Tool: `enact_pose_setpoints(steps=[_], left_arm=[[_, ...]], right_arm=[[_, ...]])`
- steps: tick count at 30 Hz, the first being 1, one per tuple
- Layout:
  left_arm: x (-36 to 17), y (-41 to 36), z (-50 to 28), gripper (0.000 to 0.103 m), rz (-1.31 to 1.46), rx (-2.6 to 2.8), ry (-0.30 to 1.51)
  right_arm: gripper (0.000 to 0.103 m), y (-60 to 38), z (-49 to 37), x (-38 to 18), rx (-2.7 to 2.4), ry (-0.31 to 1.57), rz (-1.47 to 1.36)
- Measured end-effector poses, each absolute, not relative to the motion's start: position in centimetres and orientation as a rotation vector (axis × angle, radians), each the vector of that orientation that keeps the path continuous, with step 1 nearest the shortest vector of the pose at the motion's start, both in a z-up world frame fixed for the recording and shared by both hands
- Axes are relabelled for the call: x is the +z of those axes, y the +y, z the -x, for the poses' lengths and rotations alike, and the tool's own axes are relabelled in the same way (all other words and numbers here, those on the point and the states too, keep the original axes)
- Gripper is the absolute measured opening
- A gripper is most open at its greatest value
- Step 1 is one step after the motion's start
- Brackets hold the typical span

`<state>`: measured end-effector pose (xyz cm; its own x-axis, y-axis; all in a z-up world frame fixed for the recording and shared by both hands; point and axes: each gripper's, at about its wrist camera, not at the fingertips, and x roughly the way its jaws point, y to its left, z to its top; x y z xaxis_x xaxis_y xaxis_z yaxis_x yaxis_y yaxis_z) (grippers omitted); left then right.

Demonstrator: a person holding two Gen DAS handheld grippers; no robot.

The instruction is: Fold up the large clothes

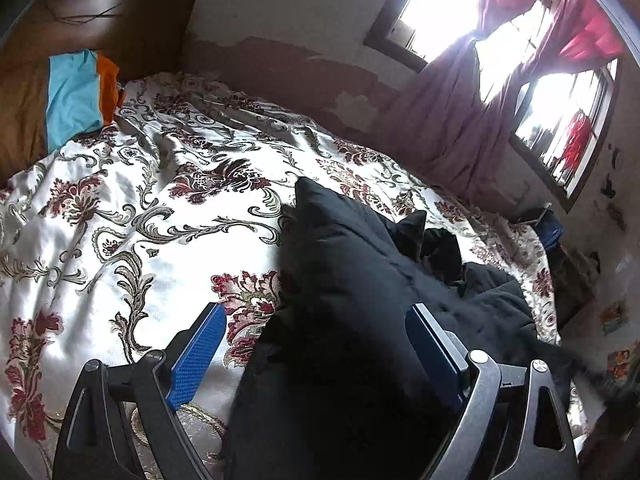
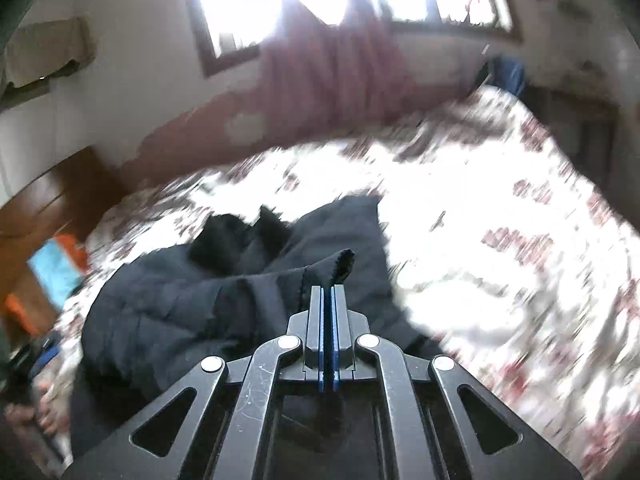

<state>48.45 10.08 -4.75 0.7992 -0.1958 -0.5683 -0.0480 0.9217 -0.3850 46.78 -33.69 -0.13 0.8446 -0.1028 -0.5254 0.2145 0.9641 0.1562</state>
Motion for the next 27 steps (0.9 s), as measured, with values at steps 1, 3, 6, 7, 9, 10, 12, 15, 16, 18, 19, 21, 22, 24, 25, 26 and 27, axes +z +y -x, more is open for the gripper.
enact_pose_setpoints(steps=[1,3,6,7,9,10,12,15,16,18,19,21,22,24,25,26,27], left_arm=[[-4.8,9.8,-48.5,0.091,0.381,-0.081,0.648],[-4.8,9.3,-48.4,0.091,0.355,-0.078,0.652],[-5.0,8.1,-48.7,0.091,0.312,-0.077,0.667],[-5.1,7.6,-48.9,0.091,0.297,-0.08,0.671],[-5.5,6.4,-49.4,0.091,0.254,-0.088,0.686],[-5.7,5.9,-49.6,0.091,0.225,-0.079,0.701],[-6.1,4.6,-50.0,0.091,0.145,-0.061,0.737],[-6.1,3.2,-49.8,0.091,0.055,-0.064,0.725],[-6.0,3.1,-49.6,0.091,0.046,-0.067,0.709],[-5.8,3.2,-49.4,0.091,0.065,-0.08,0.687],[-5.8,3.3,-49.4,0.091,0.097,-0.1,0.687],[-6.2,3.8,-49.8,0.091,0.175,-0.139,0.713],[-6.5,4.1,-50.1,0.091,0.227,-0.157,0.732],[-7.2,4.6,-50.5,0.091,0.288,-0.157,0.75],[-7.5,4.7,-50.7,0.091,0.3,-0.146,0.757],[-8.0,4.6,-50.9,0.091,0.298,-0.13,0.77],[-8.3,4.4,-51.1,0.091,0.285,-0.115,0.782]], right_arm=[[0.003,-33.9,-47.5,0.1,-0.197,0.525,-0.178],[0.003,-34.1,-48.9,-0.1,-0.219,0.529,-0.123],[0.003,-33.8,-51.1,-1.9,-0.235,0.587,-0.024],[0.003,-33.7,-51.9,-2.9,-0.233,0.618,-0.005],[0.006,-33.4,-52.6,-4.0,-0.268,0.658,0.025],[0.008,-33.2,-52.6,-4.2,-0.294,0.655,0.041],[0.031,-32.8,-51.4,-3.6,-0.274,0.612,0.036],[0.066,-30.6,-50.4,-3.0,-0.153,0.51,0.033],[0.066,-29.3,-50.1,-2.5,-0.108,0.47,0.054],[0.066,-27.0,-50.4,-2.4,-0.01,0.474,0.091],[0.066,-25.9,-50.8,-2.7,0.033,0.497,0.102],[0.065,-23.6,-52.3,-3.8,0.12,0.592,0.124],[0.065,-22.6,-53.3,-4.7,0.15,0.655,0.134],[0.062,-21.5,-54.4,-6.3,0.179,0.731,0.139],[0.061,-21.2,-55.0,-7.3,0.194,0.771,0.138],[0.061,-21.1,-55.4,-8.2,0.198,0.794,0.136],[0.061,-21.1,-55.8,-9.2,0.199,0.824,0.127]])
